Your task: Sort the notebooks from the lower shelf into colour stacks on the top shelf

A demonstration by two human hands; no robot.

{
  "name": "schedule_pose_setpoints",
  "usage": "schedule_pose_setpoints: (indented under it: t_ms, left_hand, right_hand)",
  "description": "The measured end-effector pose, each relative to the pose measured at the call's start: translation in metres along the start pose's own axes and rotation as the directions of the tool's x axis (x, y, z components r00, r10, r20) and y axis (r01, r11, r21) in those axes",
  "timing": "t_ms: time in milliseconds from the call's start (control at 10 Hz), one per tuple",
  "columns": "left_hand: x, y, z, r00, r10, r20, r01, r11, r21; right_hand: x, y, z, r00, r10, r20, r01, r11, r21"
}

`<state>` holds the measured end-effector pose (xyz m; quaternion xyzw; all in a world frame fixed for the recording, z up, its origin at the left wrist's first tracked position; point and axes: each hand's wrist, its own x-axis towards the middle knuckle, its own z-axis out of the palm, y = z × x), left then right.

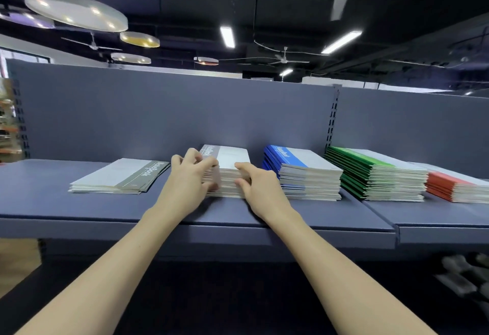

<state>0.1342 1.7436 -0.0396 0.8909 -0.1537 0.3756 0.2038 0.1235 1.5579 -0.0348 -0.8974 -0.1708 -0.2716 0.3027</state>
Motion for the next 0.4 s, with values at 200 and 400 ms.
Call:
schedule_pose_setpoints:
  t_ms: [200,400]
  left_hand:
    - [-0.002,0.018,-0.013,0.995,-0.064,0.08,0.041,0.965,0.26]
    - [-0.004,0.07,-0.025,0.986,-0.088,0.144,0.039,0.949,0.313]
  right_hand:
    - [-0.004,-0.007,-0.002,0.994,0.014,0.109,0.001,0.991,-0.136]
    - [-0.033,-0.006,-0.045,0.989,0.014,0.15,-0.008,0.999,-0.036]
